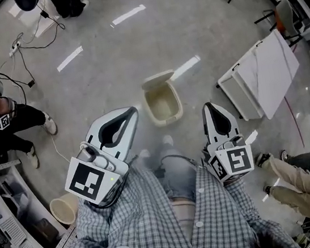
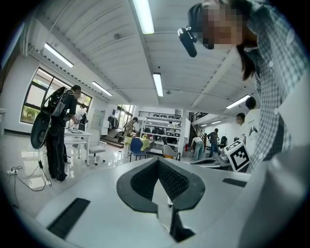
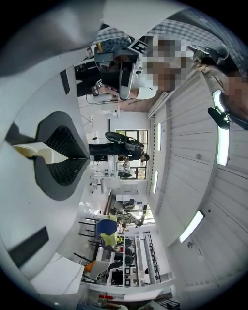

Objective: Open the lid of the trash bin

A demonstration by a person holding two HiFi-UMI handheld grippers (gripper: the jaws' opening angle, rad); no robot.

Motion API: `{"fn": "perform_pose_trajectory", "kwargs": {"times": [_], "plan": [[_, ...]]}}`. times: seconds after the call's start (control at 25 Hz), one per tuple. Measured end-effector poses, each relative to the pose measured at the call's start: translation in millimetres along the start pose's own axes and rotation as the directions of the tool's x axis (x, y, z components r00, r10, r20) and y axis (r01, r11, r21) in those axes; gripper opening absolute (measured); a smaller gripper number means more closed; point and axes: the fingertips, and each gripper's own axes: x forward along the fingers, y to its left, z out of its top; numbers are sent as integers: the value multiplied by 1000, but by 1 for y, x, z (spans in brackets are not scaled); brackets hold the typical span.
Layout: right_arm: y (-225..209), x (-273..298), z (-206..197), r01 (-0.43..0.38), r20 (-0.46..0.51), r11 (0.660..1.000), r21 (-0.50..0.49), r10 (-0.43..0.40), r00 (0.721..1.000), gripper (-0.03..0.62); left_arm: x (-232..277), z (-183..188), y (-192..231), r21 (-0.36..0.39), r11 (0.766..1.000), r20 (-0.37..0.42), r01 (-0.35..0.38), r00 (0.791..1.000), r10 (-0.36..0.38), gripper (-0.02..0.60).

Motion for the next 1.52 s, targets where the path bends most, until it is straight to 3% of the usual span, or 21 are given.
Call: {"fn": "perform_pose_trajectory", "kwargs": {"times": [0.28, 0.6, 1.04, 1.2, 1.52], "plan": [[0, 4, 22, 17, 62, 999, -29, -15, 998, 18, -2, -6, 7, 20, 1000, -62, -5, 998, 6, 5], [-1, 6, 36, 7, 106, 998, -65, 0, 994, 18, 6, -3, 3, 32, 999, -64, 5, 998, -2, 5], [5, 8, 32, -26, 80, 998, -63, 31, 996, 18, 13, 4, -2, 45, 999, -36, 27, 999, -26, 5], [5, 6, 30, -26, 75, 998, -63, 31, 997, 18, 10, -7, -4, 36, 999, -91, 26, 996, -22, 5], [7, 4, 27, -24, 68, 998, -62, 28, 997, 18, 11, -10, -6, 28, 999, -91, 38, 995, -35, 5]]}}
